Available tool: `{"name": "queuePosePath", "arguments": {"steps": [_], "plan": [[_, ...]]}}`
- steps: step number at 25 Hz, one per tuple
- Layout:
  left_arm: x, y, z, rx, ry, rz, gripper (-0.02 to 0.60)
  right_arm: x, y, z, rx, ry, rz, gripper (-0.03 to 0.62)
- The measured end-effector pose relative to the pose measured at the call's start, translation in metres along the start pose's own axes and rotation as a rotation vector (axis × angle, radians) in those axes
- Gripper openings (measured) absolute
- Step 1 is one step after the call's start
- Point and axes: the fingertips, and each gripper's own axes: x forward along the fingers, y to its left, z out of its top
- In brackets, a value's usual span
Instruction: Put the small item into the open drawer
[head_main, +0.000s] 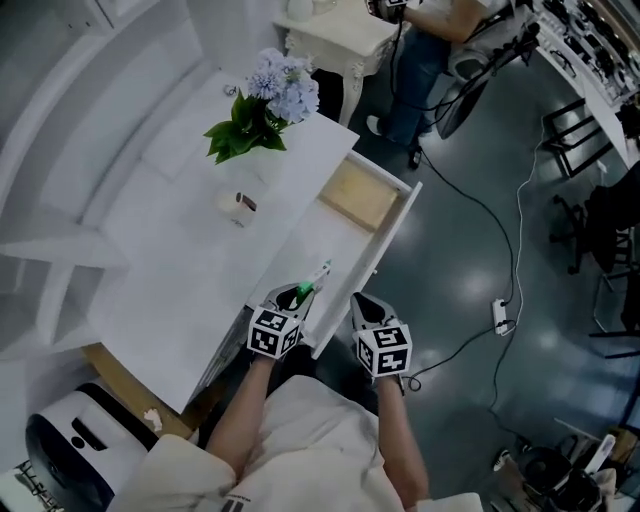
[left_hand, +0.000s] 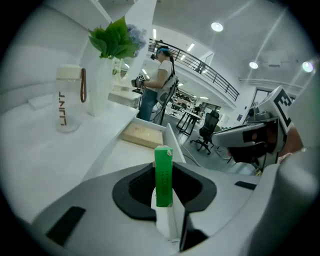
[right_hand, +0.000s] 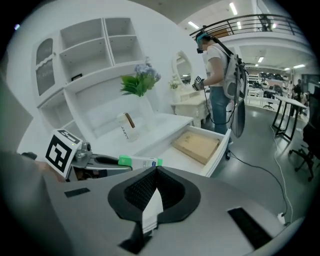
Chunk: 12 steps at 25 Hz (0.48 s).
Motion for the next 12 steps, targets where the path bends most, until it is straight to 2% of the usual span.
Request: {"name": "queuePosePath", "arguments": {"steps": [3, 7, 12], "plan": [[0.019, 0.005, -0.015, -0.017, 0.053, -0.041, 0.094, 0.010, 0.002, -0.008, -0.012, 0.028, -0.019, 0.026], [0.043, 0.013, -0.031, -0.050, 0.113, -0.069, 0.094, 0.018, 0.001, -0.015, 0.071, 0.028, -0.028, 0.026], [0.064, 0.020, -0.047, -0.122, 0.164, -0.086, 0.094, 0.023, 0.003, -0.027, 0.126, 0.040, -0.044, 0.026]]}}
